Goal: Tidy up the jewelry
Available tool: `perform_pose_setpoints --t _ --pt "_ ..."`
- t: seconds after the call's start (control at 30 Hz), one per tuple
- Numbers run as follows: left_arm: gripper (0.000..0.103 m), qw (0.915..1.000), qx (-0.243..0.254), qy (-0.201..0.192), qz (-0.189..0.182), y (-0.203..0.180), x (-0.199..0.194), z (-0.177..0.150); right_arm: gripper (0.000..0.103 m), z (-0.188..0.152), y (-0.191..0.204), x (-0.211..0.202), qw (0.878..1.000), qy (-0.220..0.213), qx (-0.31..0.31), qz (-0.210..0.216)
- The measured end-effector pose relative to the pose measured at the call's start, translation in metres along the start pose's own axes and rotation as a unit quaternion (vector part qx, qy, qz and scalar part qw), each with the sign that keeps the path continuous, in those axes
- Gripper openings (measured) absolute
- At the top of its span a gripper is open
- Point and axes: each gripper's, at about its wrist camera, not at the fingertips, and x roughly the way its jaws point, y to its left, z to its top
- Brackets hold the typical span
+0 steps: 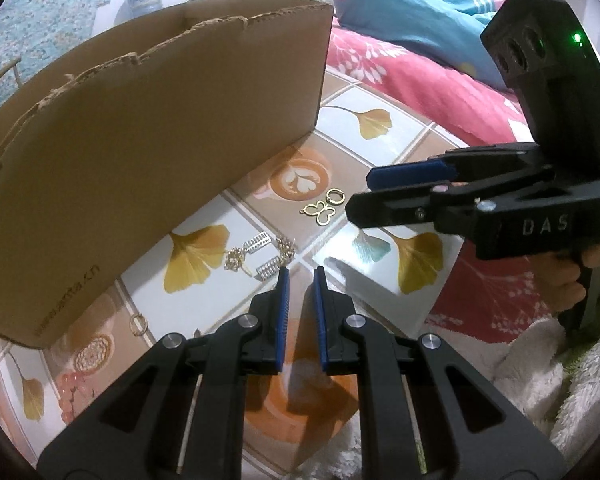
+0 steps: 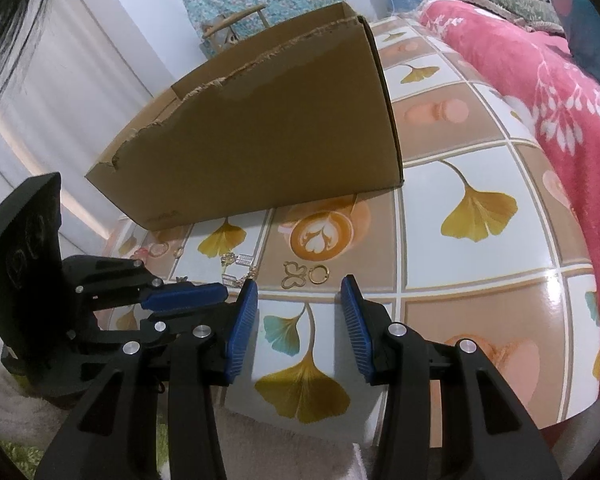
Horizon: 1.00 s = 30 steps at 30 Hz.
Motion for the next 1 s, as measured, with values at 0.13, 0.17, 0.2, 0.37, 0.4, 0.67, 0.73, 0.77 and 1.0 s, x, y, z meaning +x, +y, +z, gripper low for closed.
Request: perform_pose_setpoints --t 0.13,0.17,0.2,0.37,0.4,0.67,0.73,0.77,1.0 --pt "0.011 0.9999 -0.014 -0.004 -0.005 0.001 -0.004 -0.005 0.043 0.0 0.003 -0.004 1.0 -0.002 -0.005 -0.001" --pt "0.011 0.9999 -0.015 -0.008 -0.005 0.0 -0.005 -0.006 0.043 0.0 0.004 -0.005 1.0 -0.001 -0.006 0.0" --pt "0.011 0.9998 -0.01 -0.017 -0.001 -0.001 -0.008 -0.008 0.043 0.0 0.004 -0.005 1.0 0.0 -0.007 -0.001" --pt "0.011 0.9983 0.018 -0.051 0.023 -0.007 -0.01 -0.003 0.043 0.001 0.006 -0.002 1.0 0.008 -0.004 0.001" --pt "0.011 0.9981 0.021 -0.052 0.026 -0.006 -0.008 -0.001 0.043 0.002 0.006 -0.002 1.0 0.008 -0.003 0.002" --pt "0.017 0.9979 0.041 -0.039 0.032 0.001 0.003 0.007 0.043 0.002 0.006 0.001 1.0 0.011 0.0 0.006" --pt "0.018 0.998 0.042 -0.032 0.036 0.002 0.007 0.006 0.043 0.002 0.004 0.004 1.0 0.014 0.002 0.009" --pt "0.018 0.9983 0.039 -0.029 0.033 0.003 0.008 0.007 0.043 0.001 0.003 0.005 1.0 0.014 0.003 0.009" --pt "0.012 0.9987 0.038 -0.013 0.03 0.004 0.005 0.006 0.043 0.002 -0.001 0.003 1.0 0.01 0.005 0.012"
